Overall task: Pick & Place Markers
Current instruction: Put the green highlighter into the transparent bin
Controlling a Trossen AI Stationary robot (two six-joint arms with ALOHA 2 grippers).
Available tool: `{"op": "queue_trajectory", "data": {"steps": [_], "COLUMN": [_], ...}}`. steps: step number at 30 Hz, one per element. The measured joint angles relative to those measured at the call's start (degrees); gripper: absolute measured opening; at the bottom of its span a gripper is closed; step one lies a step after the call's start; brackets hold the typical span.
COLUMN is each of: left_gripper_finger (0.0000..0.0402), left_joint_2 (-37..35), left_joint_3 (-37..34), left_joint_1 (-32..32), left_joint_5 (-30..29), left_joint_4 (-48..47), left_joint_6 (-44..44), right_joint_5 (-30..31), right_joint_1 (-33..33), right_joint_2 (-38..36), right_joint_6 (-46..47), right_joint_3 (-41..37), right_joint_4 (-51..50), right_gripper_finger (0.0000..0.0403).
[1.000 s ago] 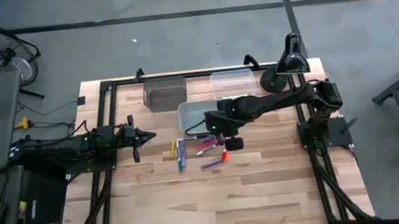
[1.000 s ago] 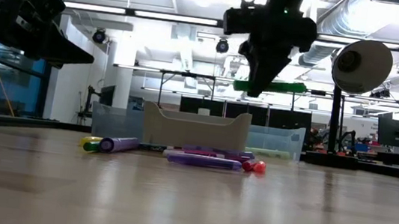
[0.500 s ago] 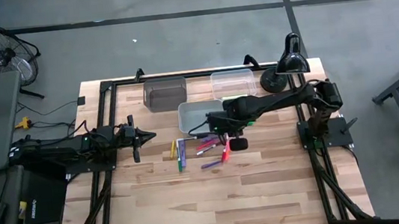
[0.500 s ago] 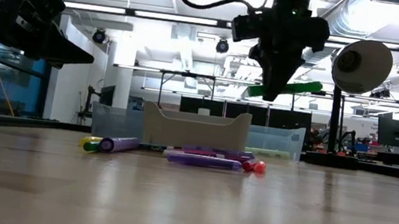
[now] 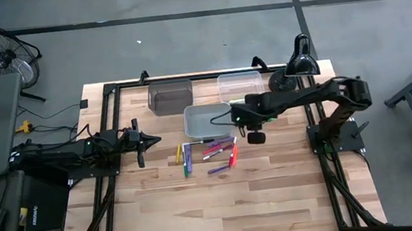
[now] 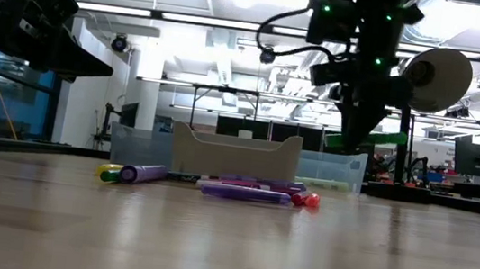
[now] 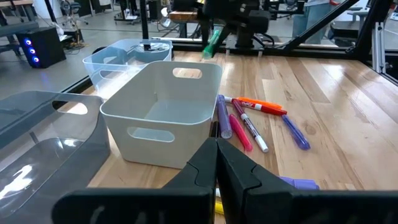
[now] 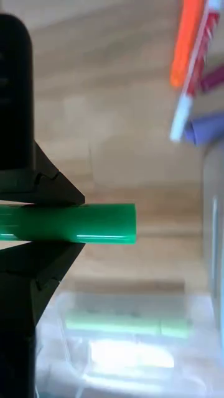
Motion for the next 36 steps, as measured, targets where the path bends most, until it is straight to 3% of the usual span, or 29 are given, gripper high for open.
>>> {"op": "queue_trajectory", "data": {"steps": [6,18,36], "left_gripper_finger": [0.0001,0.0001,0.0001], "left_joint_2": [0.0,0.0,0.0], "left_joint_3": [0.0,0.0,0.0], "left_joint_1": [0.0,0.0,0.0], "left_joint_5": [0.0,0.0,0.0], "left_joint_4": [0.0,0.0,0.0], "left_joint_6": [0.0,0.0,0.0], "right_joint_5": [2.1,3.9,-2.8], "right_joint_1": [-4.8,-12.8,-21.6], "right_joint_2": [-4.0,-4.0,-3.9], "right_joint_6": [-7.1,-20.5,-27.0], "right_joint_3": [-4.1,-4.1,-4.1], "right_joint_4": [9.4,20.1,30.8], "right_gripper_finger": [0.0073,0.0073,0.0073]}}
